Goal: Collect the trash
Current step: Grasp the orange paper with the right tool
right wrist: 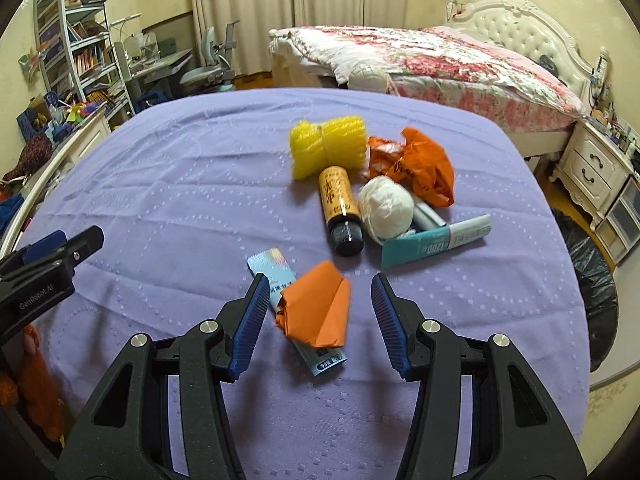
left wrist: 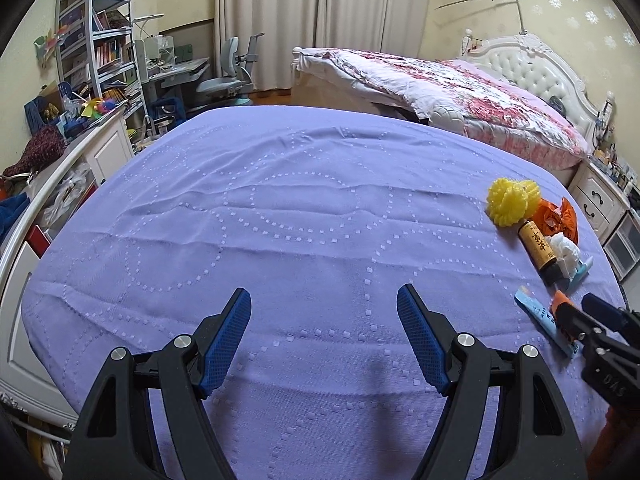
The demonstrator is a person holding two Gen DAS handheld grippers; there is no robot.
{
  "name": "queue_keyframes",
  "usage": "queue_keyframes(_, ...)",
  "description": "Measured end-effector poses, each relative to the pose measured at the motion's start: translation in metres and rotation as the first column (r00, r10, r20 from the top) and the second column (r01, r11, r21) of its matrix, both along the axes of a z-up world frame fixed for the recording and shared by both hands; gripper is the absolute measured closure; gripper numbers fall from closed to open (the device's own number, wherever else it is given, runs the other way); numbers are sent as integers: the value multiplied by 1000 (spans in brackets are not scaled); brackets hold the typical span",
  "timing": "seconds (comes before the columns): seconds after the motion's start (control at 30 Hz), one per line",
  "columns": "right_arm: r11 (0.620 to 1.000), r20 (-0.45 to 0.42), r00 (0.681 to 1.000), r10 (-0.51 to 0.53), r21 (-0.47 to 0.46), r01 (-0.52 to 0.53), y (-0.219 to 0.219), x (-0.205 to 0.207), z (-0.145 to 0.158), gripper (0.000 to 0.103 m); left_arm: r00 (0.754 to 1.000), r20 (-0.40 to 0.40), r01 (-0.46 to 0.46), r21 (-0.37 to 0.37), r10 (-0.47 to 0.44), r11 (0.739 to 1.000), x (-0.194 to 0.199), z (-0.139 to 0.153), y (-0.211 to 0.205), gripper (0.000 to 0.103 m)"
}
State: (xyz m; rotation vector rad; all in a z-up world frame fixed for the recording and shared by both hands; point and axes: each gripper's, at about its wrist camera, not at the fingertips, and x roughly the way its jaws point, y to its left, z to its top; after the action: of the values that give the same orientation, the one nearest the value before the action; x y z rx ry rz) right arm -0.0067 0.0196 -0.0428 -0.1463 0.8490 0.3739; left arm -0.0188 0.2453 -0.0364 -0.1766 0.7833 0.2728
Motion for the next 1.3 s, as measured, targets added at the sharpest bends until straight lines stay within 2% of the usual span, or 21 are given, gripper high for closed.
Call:
queue_keyframes(0.2, 1000, -22, 1000, -14, 9, 14, -6, 0, -3, 74, 1000, -3, 29, -12, -29, 1000, 2, -3, -10, 30)
queue_keyframes(0.27, 1000, -31, 999, -9, 14, 9, -7, 0, -4, 85, 999, -3, 42, -12, -42, 999, 3, -3, -16, 30)
queue_keyframes(0.53, 999, -39, 999, -23, 23, 24, -22, 1, -7, 86, 994, 0, 109, 0, -109, 994, 7, 1, -45, 30)
queue_keyframes(0.63, 999, -43, 999, -30, 32, 31, -26, 4, -8, 78, 993, -7, 119, -4, -119, 993, 8, 0, -51, 30)
queue_keyframes(0.73, 999, -44, 999, -24, 28, 26, -27, 6, -9, 77, 992, -13, 124, -1, -124, 992, 9, -1, -57, 30)
queue_keyframes(1.1, 999, -50, 998, -28, 31, 30, -46, 5, -9, 77, 988, -24, 156, -1, -156, 988, 14, -1, -76, 30)
queue_keyframes(1.23, 999, -41, 998, -42, 30, 43, -54, 5, -7, 87, 984, -24, 176, -5, -176, 984, 16, 1, -87, 30)
queue_keyframes(1.3, 998, -32, 998, -58, 25, 59, -59, 5, -6, 87, 982, -19, 188, 1, -188, 982, 16, 3, -93, 30)
